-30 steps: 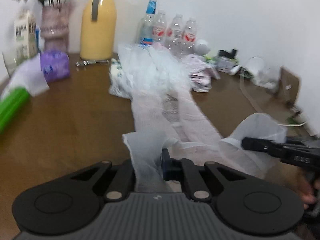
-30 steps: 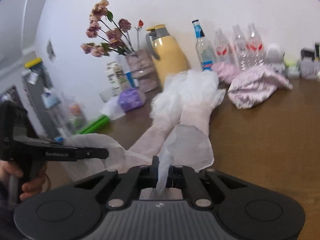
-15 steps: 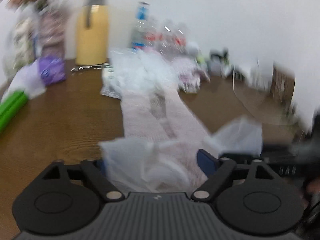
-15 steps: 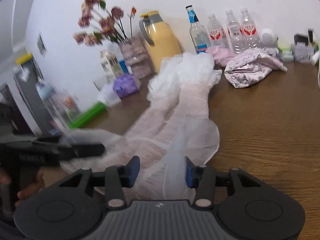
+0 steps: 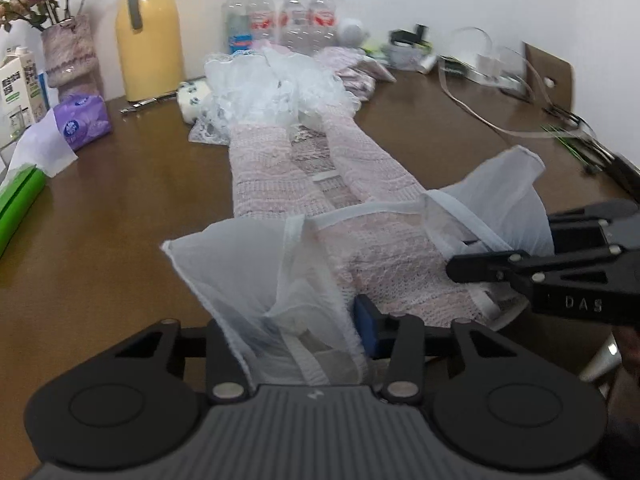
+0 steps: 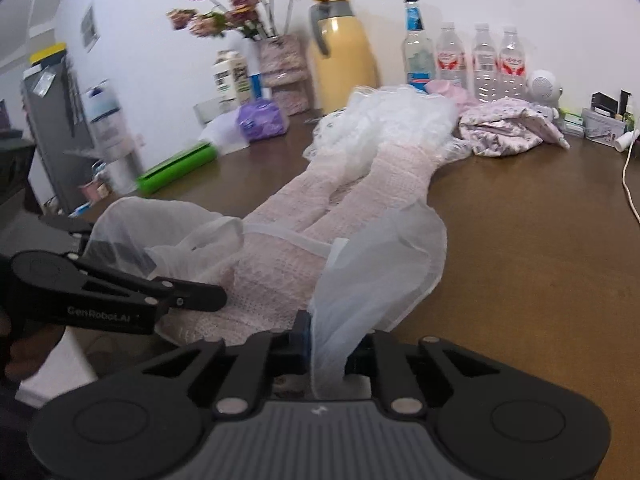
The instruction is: Fold clothes
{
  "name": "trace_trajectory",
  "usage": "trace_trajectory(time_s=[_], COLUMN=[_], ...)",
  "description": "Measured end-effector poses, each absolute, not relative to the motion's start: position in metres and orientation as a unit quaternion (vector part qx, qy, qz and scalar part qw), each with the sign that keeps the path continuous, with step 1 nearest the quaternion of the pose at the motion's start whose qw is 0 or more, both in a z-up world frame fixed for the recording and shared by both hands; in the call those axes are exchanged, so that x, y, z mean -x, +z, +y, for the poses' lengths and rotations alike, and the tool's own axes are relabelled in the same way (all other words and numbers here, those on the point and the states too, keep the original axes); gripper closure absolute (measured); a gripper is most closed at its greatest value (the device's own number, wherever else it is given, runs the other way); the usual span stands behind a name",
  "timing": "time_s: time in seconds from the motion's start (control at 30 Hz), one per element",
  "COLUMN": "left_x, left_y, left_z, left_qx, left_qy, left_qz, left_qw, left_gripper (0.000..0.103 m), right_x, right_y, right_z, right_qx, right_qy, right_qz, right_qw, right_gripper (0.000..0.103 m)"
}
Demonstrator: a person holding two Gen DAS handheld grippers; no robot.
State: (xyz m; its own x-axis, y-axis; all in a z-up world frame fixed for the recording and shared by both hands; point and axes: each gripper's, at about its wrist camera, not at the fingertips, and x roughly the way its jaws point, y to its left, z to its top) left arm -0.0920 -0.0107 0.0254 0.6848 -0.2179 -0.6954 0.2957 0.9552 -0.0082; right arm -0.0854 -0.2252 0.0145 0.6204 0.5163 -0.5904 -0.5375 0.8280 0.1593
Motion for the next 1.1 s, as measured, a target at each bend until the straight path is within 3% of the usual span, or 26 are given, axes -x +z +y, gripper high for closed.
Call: trace_trajectory(time_s=[0.07, 0.13, 0.17, 0.2, 0.23, 0.3, 0.53, 0.67, 0.83, 1.03, 1.1], left_x=[0.104, 0.115, 0.118, 0.121, 0.123, 0.13, 0.148, 0.17, 0.172, 0.17, 0.172], left_y=[0.028, 0.031, 0.033, 0.036, 0.039, 0.045, 0.048, 0.05, 0.046, 0.047, 0.047], left_z=[-0.001, 0.01, 0.014, 0.017, 0.021, 0.023, 0.021, 0.031, 0.008, 0.018, 0.023], left_qx=[-0.028, -0.001, 0.013, 0.026, 0.039, 0.041, 0.037, 0.074, 0.036, 0.024, 0.019], left_qy=[-0.138, -0.135, -0.127, -0.117, -0.106, -0.093, -0.063, -0.125, -0.205, -0.236, -0.234], left_qz=[0.361, 0.349, 0.341, 0.332, 0.323, 0.296, 0.255, 0.203, 0.162, 0.168, 0.169], left_qw=[0.922, 0.927, 0.931, 0.936, 0.94, 0.95, 0.964, 0.968, 0.965, 0.957, 0.957], left_gripper=[0.047, 0.045, 0.045, 0.045, 0.045, 0.043, 0.04, 0.04, 0.04, 0.036, 0.035], right_x=[0.103, 0.113, 0.115, 0.116, 0.116, 0.116, 0.081, 0.069, 0.055, 0.05, 0.057], right_y=[0.024, 0.037, 0.045, 0.052, 0.058, 0.065, 0.027, 0.016, 0.015, 0.032, 0.051], right_z=[-0.232, -0.242, -0.246, -0.248, -0.246, -0.233, -0.154, -0.155, -0.18, -0.224, -0.229], right_qx=[0.03, 0.034, 0.03, 0.025, 0.022, 0.021, 0.054, 0.019, -0.05, -0.14, -0.132], right_qy=[0.296, 0.296, 0.295, 0.297, 0.305, 0.336, 0.36, 0.356, 0.376, 0.407, 0.414], right_qz=[0.304, 0.274, 0.258, 0.244, 0.232, 0.219, 0.294, 0.319, 0.356, 0.367, 0.34], right_qw=[0.905, 0.914, 0.919, 0.923, 0.923, 0.916, 0.884, 0.878, 0.854, 0.824, 0.834], right_gripper=[0.064, 0.063, 0.07, 0.089, 0.097, 0.098, 0.098, 0.098, 0.098, 0.076, 0.063])
